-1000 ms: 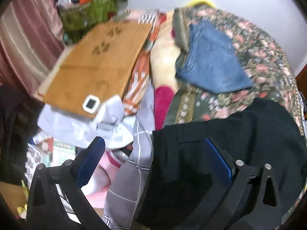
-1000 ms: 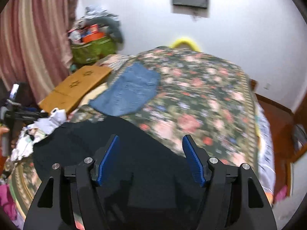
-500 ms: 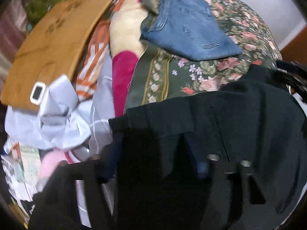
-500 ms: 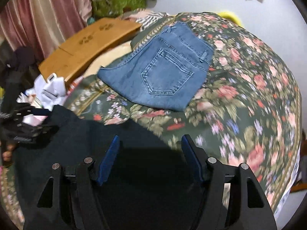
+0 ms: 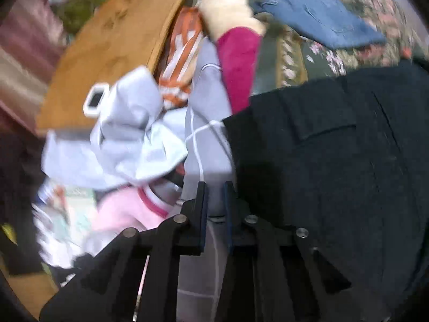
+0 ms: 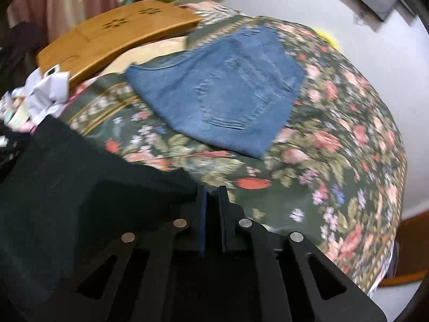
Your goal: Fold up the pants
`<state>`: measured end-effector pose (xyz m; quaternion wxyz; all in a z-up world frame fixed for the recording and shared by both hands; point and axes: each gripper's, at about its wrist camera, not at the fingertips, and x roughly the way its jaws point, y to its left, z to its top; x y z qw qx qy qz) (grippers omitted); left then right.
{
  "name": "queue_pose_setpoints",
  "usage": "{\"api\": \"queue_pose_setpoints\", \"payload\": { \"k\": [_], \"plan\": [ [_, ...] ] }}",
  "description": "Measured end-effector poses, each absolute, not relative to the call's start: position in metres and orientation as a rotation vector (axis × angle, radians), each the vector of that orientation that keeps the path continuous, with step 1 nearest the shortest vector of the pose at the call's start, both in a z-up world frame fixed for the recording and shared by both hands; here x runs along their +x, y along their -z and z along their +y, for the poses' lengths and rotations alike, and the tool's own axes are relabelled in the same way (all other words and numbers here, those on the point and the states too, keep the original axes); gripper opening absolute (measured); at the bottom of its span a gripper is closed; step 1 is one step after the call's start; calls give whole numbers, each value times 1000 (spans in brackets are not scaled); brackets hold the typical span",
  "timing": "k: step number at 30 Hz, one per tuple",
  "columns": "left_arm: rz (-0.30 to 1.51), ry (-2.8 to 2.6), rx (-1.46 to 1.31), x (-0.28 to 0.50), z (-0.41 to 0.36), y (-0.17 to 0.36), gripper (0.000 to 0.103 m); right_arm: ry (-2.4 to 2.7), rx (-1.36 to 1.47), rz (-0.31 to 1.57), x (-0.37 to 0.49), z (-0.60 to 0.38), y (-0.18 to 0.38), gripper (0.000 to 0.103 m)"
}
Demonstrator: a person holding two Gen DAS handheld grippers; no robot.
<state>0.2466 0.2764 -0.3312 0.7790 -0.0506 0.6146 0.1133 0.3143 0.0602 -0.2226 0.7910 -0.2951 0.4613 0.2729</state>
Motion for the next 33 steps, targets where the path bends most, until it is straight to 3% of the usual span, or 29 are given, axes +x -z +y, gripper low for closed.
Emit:
{"api": "queue_pose_setpoints", "payload": {
  "k": [2, 4, 6, 8, 9, 11, 20, 28, 33],
  "plan": [
    [1292, -241, -164, 239, 284, 315, 12, -579, -613, 974, 314, 56, 215, 7],
    [1240, -237, -159, 231, 283, 293, 19, -587, -584, 936, 309, 50, 202, 8],
    [1192, -232, -146, 220, 279, 270, 50, -584, -529, 899, 301, 35, 181, 15],
    [1137, -222, -171, 208, 275, 248, 72, -595, -462, 881, 295, 20, 163, 37],
    [1125, -219, -187, 204, 273, 242, 82, -595, -425, 863, 291, 9, 152, 43],
    [1121, -216, -234, 196, 270, 232, 88, -580, -366, 807, 278, -18, 127, 54],
    [1226, -137, -542, 171, 246, 241, 88, -439, -282, 684, 228, -131, 82, 66],
    [1289, -117, -715, 162, 235, 251, 86, -275, -254, 721, 210, -229, 110, 66],
    [1296, -174, -637, 172, 223, 250, 82, -203, -166, 792, 209, -284, 132, 66]
  ]
}}
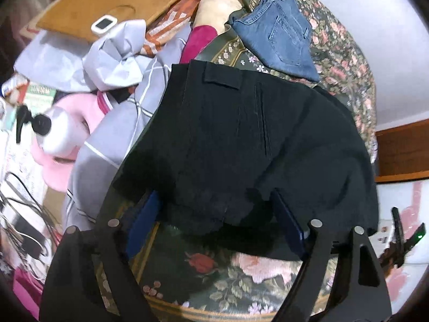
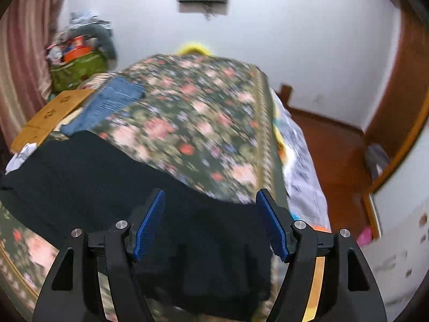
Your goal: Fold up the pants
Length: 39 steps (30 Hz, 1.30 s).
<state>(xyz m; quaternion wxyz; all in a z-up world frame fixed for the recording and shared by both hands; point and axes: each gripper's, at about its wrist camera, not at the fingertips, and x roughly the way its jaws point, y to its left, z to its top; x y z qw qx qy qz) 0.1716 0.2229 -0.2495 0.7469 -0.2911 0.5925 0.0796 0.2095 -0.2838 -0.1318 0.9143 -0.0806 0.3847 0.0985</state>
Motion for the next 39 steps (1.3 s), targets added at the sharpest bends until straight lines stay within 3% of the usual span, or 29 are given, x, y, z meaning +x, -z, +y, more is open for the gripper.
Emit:
{"api": "queue_pose_setpoints", "payload": {
  "k": [4, 7, 8, 9, 12, 14, 22, 25, 36, 39],
  "plan": [
    [1313, -232, -501, 183, 207, 255, 74, -140, -103, 836, 212, -324, 149, 66],
    [1305, -285, -389, 188, 195, 256, 57, -125, -28, 893, 214, -348, 168, 66],
    [1298, -320, -336, 189, 191, 256, 40, -124, -7, 909, 215, -354, 175, 66],
    [1292, -350, -294, 188, 189, 255, 36, -126, 11, 926, 216, -358, 182, 66],
    [1252, -377, -256, 185, 187, 251, 31, -134, 41, 970, 219, -363, 199, 59],
    [1226, -394, -235, 184, 185, 247, 28, -149, 46, 1010, 222, -363, 210, 46],
    [1218, -408, -193, 186, 178, 251, 26, -167, 137, 1037, 223, -370, 230, 44],
    [1202, -416, -150, 186, 170, 248, 20, -190, 187, 1068, 229, -370, 237, 35],
    [1153, -432, -114, 183, 164, 241, 17, -247, 460, 1134, 262, -388, 249, 42],
    [1114, -454, -88, 180, 161, 234, 15, -206, 460, 1122, 266, -388, 250, 26]
  ]
}}
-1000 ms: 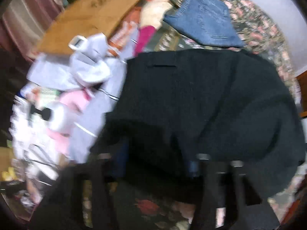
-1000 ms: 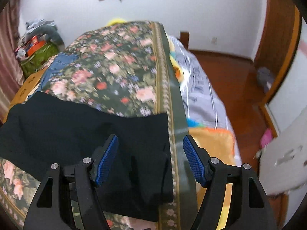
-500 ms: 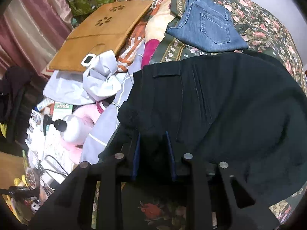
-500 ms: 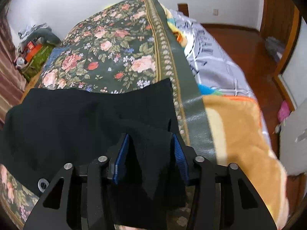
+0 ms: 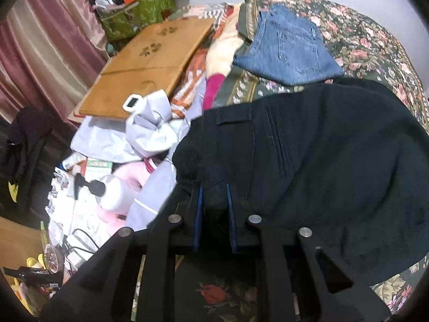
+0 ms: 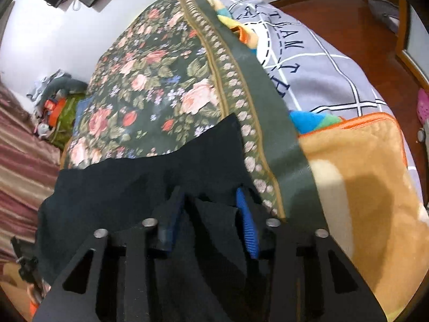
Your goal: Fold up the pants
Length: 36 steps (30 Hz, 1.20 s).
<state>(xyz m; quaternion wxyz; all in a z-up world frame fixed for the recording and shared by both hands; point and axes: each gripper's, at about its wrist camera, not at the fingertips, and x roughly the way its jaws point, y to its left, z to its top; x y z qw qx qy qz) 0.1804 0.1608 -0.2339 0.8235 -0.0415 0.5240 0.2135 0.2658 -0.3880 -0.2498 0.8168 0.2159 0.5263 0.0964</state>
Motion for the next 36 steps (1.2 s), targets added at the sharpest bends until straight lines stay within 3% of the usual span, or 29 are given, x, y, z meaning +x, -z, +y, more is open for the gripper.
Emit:
{"api": "queue_pose_setpoints", "payload": {
  "k": [5, 13, 18, 21, 24, 25, 31, 34, 36],
  "plan": [
    [1012, -491, -11, 175, 155, 210, 14, -179, 312, 1057, 260, -377, 232, 10],
    [968, -509, -46, 171, 170, 188, 13, -117, 25, 825, 259, -354, 167, 9],
    [1067, -486, -68, 165, 175, 211, 13, -76, -64, 884, 282, -347, 192, 9],
    [1171, -443, -122, 163, 179, 242, 14, -67, -53, 1001, 295, -348, 225, 12],
    [1213, -414, -174, 163, 184, 254, 15, -46, -43, 1027, 294, -353, 236, 26],
    [1212, -411, -176, 164, 185, 253, 15, -26, -44, 1017, 291, -356, 231, 33],
    [1221, -406, -150, 164, 182, 256, 15, -26, -20, 952, 269, -366, 185, 38],
    [1201, -414, -174, 161, 184, 252, 16, -106, -6, 924, 252, -349, 171, 53],
    [1185, -424, -178, 158, 187, 245, 20, -175, 7, 914, 241, -332, 167, 54]
  ]
}}
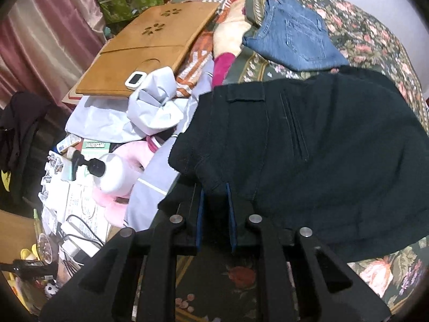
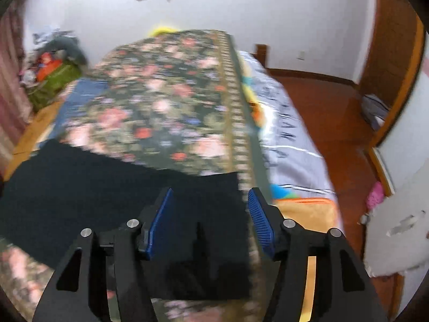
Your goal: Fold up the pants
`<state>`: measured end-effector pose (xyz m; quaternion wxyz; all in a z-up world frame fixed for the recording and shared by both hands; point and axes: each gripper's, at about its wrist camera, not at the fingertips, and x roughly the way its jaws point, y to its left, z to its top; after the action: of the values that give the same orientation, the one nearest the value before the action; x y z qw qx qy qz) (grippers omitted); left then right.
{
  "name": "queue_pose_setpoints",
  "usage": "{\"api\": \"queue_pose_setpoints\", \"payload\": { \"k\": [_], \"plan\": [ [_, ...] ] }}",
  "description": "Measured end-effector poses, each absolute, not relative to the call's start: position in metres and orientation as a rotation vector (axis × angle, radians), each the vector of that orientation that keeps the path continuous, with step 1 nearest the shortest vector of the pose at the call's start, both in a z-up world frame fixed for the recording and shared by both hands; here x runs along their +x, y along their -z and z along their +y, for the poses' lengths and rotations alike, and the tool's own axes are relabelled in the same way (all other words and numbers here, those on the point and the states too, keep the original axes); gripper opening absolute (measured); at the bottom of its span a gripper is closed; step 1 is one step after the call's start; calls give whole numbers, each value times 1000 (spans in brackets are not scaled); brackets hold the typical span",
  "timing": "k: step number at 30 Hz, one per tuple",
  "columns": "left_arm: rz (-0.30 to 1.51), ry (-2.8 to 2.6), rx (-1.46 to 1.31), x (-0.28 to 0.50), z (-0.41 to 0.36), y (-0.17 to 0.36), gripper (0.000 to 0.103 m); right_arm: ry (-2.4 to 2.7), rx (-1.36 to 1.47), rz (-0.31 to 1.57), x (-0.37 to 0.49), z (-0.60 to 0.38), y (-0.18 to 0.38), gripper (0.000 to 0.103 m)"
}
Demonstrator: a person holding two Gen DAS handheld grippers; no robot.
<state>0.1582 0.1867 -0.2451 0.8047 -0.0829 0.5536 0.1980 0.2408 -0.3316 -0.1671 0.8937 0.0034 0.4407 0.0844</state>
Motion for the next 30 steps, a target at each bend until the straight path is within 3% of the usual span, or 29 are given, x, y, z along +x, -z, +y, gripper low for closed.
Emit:
{"api": "queue_pose_setpoints", "payload": {
  "k": [6, 7, 9, 15, 22, 30],
  "plan": [
    [1107, -456, -67, 145, 178, 208, 30, -389, 35, 956, 215, -265, 172, 54],
    [1079, -457, -37, 143, 175, 197, 33, -434, 23, 952, 209, -249, 170, 54],
    [1040, -422, -19, 144, 168, 181, 52, -500, 1, 944, 200, -225, 167, 54],
    [972, -214, 68, 161, 114, 162, 69, -673, -74, 931, 175, -165, 156, 54],
    [1045, -21, 236, 174, 49, 199, 69, -792, -172, 933, 161, -110, 154, 54],
    [1032, 24, 308, 177, 40, 207, 69, -852, -290, 952, 154, -64, 168, 54]
  ]
}}
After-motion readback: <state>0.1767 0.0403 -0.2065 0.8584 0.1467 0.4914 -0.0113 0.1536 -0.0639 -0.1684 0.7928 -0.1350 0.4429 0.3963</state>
